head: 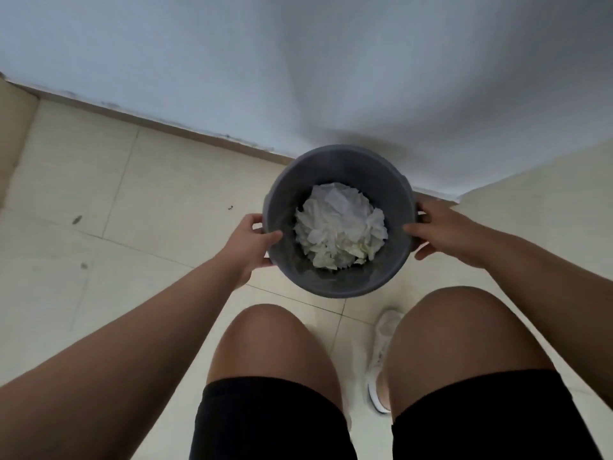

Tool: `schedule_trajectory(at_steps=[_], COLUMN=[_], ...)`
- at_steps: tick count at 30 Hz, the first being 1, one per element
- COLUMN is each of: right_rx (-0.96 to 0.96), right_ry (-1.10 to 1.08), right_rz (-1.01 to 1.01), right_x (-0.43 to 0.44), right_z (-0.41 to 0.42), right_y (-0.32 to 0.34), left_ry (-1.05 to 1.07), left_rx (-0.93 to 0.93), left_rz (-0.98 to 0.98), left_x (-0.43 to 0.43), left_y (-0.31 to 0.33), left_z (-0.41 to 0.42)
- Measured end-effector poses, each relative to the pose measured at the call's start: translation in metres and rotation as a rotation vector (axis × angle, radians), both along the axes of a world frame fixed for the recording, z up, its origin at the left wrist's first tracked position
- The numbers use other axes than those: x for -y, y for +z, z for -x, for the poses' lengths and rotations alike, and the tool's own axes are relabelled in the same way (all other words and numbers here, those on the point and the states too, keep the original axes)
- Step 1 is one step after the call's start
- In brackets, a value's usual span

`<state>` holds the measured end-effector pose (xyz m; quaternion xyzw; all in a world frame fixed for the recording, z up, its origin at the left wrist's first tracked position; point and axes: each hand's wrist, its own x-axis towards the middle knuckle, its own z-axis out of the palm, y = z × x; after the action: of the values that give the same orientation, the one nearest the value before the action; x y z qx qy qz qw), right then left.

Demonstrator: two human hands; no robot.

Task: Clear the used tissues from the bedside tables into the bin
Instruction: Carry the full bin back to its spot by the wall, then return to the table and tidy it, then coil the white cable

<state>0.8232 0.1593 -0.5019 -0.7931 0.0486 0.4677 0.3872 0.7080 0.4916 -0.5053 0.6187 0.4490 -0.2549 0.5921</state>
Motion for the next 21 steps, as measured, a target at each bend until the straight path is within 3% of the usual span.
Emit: schedule_trajectory(at_steps=[6, 9, 12, 21], right_rx=[-0.001, 0.026, 0.034, -0.019], right_ry=[-0.09, -0.119, -0.114, 0.089], right_rz=[-0.007, 0.137, 0.191, 0.142], right_x=[0.007, 0.005, 0.0, -0.035], right_z=[0.002, 0.017, 0.039, 0.092], right_y=[-0.022, 0.009, 0.072, 0.352], left_ry=[-0.093, -0.108, -0.195, -0.199], left_rx=[0.026, 0.01, 0.021, 0.053], left_rz=[0.075, -0.036, -0.227, -0.05], left_x=[-0.012, -0.006, 0.007, 0.024], left_y=[-0.018, 0.015, 0.081, 0.368], left_z=[-0.005, 0.006, 0.024, 0.111])
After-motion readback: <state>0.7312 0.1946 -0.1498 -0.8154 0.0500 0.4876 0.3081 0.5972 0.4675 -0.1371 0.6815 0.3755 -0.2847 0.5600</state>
